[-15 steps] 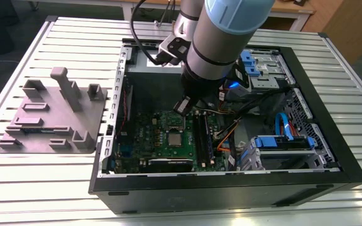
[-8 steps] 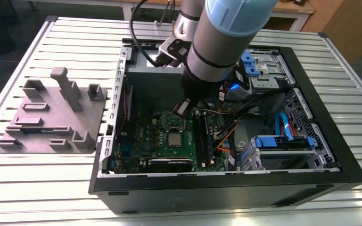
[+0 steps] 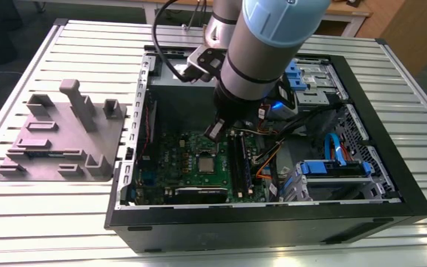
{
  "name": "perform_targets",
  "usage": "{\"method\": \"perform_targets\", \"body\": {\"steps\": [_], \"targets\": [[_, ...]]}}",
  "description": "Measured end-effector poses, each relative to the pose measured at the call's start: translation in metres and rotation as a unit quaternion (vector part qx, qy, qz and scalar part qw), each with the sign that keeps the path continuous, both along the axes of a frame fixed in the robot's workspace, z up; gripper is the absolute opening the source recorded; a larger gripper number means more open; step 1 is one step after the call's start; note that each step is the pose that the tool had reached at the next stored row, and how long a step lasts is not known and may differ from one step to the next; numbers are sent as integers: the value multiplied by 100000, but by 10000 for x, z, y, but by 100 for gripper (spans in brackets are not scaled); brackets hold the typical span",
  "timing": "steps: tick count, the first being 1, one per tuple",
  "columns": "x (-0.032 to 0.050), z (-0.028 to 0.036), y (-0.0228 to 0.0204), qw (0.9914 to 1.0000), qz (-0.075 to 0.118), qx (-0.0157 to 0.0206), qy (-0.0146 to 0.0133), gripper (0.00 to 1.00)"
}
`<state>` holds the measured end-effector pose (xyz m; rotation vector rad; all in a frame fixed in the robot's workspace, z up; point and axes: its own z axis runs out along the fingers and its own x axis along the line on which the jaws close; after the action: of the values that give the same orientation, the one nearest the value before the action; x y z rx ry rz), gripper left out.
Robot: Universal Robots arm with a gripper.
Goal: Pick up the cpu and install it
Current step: 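Close the cpu cover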
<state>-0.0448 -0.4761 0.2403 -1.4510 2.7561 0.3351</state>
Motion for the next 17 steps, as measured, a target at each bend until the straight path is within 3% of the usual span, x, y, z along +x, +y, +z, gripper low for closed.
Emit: {"method": "perform_targets", "body": {"steps": [17], "targets": [[-8,0,-91,100000,16,-76,0,10]]}}
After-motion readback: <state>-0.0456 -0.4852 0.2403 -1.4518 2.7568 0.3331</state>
